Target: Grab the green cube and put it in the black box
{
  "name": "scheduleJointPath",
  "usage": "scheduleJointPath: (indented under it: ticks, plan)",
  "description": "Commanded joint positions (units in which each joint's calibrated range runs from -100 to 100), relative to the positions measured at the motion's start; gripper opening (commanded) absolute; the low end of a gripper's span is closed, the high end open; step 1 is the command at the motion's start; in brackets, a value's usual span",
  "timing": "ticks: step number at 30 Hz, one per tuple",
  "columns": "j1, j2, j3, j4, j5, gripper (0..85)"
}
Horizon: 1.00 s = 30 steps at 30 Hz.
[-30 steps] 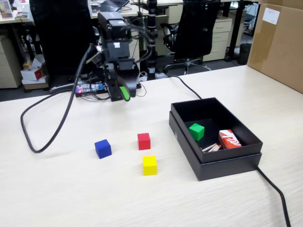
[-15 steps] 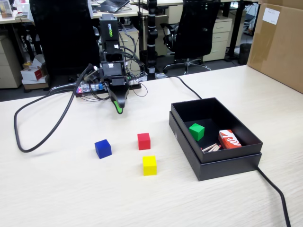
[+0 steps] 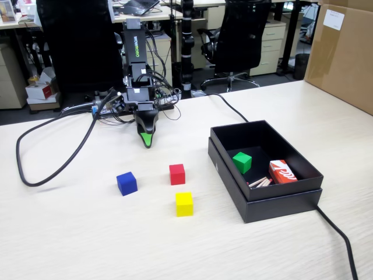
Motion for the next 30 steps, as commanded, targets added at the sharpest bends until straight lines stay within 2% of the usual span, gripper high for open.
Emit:
scheduleJointPath:
  ticks: [1,30]
  plan:
    - [0.00,0.10,-1.04,1.94,0.05,47.9]
    - [0.15,0.56,-2.94,0.04,0.05,48.1]
